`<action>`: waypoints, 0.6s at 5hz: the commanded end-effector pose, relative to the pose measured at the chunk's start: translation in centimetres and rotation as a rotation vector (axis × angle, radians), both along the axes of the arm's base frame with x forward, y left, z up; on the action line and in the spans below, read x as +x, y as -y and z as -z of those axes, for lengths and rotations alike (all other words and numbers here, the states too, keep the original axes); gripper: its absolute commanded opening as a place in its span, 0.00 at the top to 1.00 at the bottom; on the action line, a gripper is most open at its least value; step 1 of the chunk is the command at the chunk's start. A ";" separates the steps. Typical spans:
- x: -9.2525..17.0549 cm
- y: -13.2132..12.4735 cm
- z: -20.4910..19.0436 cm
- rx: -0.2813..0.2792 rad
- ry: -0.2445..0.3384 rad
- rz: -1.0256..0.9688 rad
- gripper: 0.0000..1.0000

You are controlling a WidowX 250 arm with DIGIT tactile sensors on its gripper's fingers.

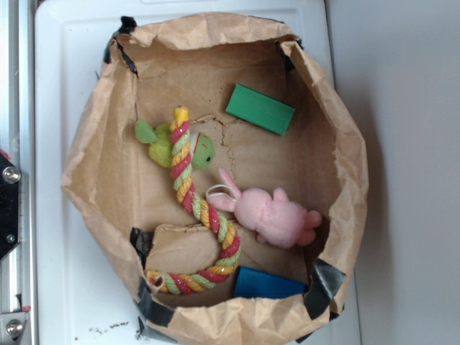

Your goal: Grab the green block.

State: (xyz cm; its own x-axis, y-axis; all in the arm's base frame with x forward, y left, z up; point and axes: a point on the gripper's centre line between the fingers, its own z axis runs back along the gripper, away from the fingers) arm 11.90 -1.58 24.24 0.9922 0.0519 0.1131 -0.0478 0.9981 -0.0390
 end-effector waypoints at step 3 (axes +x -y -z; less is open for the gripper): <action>10.0 -2.5 0.4 -0.023 -0.010 -0.055 0.00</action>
State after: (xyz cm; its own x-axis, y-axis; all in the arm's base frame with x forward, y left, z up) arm 22.16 0.50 22.71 0.9937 0.0960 0.0579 -0.0923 0.9936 -0.0644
